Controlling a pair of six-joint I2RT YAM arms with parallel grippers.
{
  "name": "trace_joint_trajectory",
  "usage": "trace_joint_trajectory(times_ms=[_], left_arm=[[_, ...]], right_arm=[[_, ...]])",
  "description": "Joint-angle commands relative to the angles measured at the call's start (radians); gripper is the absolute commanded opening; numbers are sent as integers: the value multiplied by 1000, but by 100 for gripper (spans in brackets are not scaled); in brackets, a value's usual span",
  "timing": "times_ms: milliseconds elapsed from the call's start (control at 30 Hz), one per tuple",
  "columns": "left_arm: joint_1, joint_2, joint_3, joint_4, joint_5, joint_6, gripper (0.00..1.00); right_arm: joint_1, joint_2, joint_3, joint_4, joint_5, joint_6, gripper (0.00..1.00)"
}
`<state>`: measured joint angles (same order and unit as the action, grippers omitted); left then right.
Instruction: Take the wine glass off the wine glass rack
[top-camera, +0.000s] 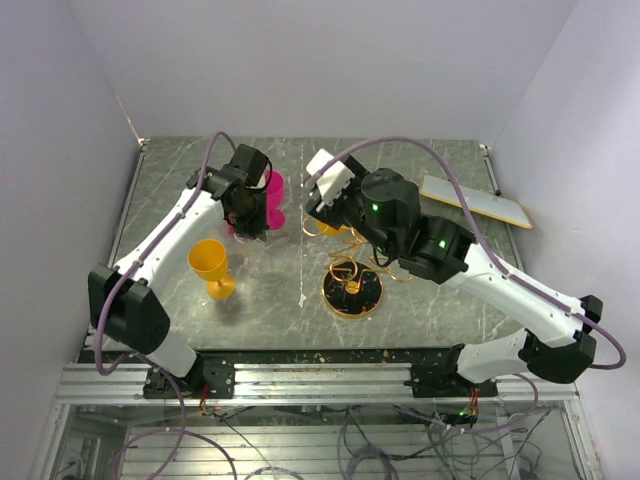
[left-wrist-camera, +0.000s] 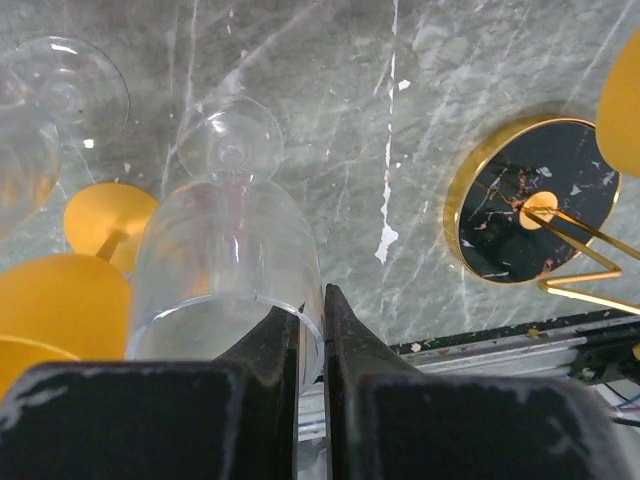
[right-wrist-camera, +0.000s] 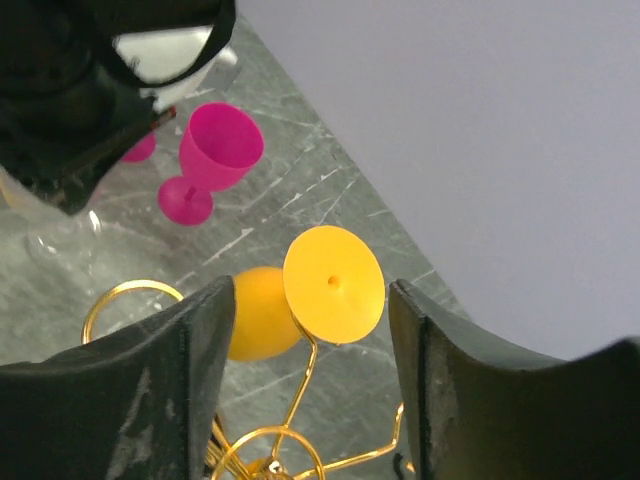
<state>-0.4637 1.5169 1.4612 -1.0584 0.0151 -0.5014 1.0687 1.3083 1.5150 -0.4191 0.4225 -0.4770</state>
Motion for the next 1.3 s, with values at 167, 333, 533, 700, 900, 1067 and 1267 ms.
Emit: trace_joint_trajectory(times_ms=[167, 333, 533, 700, 900, 1067, 1267], left_arm=[[-24, 84, 64, 36, -66, 70, 8], [-24, 116, 54, 35, -73, 84, 10], [-24, 123, 36, 59, -65, 92, 23], [-23, 115, 36, 61, -54, 99, 36], [-24, 54, 69, 37, -73, 110, 57], [-24, -7, 76, 38, -78, 112, 67], [-24, -69, 94, 31, -73, 105, 72]], right_arm=[[1, 127, 210, -84, 247, 349, 70], [-10, 207, 325, -195, 316, 495, 73], [-159, 225, 383, -269, 76, 615, 73], [-328, 236, 398, -307, -228, 634, 79], [-490, 285, 446, -361, -577, 653, 84], [-608, 305, 424, -354, -761, 721, 80], [-650, 342, 426, -371, -876, 738, 70]])
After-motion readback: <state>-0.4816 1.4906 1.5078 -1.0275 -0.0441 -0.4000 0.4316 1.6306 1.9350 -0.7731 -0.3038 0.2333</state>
